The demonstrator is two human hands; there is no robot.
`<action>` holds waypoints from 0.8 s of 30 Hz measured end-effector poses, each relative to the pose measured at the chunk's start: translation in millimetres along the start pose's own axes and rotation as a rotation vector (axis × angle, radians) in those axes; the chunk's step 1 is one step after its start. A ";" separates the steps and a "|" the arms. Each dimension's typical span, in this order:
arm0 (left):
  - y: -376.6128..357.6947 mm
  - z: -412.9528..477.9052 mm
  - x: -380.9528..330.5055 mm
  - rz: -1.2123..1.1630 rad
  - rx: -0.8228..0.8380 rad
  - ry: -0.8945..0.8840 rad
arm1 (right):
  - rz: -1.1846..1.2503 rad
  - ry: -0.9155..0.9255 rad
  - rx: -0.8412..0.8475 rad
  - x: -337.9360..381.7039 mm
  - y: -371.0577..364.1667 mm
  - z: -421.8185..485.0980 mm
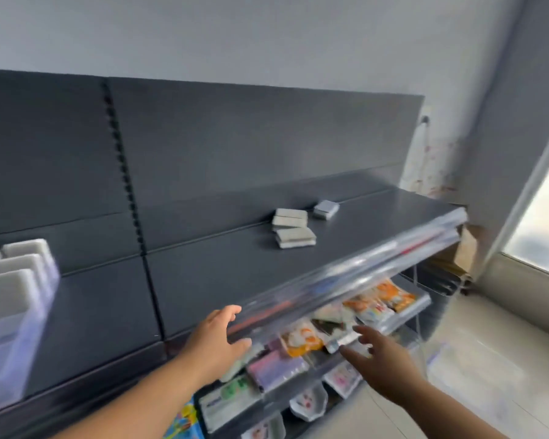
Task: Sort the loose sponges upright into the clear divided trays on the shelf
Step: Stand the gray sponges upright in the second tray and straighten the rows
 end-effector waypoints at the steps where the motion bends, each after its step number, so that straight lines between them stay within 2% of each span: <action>1: -17.3 2.5 -17.2 0.001 0.021 -0.010 | -0.020 -0.027 -0.011 -21.3 16.6 -6.5; 5: -65.4 19.2 -80.5 -0.015 0.061 -0.051 | -0.070 -0.077 -0.099 -81.6 72.2 -16.6; 10: -86.7 62.2 -135.4 -0.064 0.084 -0.088 | -0.032 -0.083 -0.156 -110.4 107.7 16.1; 15: -88.6 131.8 -160.6 -0.112 0.049 -0.102 | 0.023 -0.053 -0.187 -112.9 120.1 92.8; 24: -63.0 299.5 -192.0 -0.142 -0.064 -0.084 | 0.055 0.037 -0.170 -75.2 135.2 273.9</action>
Point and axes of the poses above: each hand's wrist, its own z-axis towards the middle knuckle, its own y-axis out of the back of the hand, x = y × z, the point moved 8 cm from there along z, towards the middle knuckle, and after that the axes turned 10 degrees about y, right-handed, at the moved point
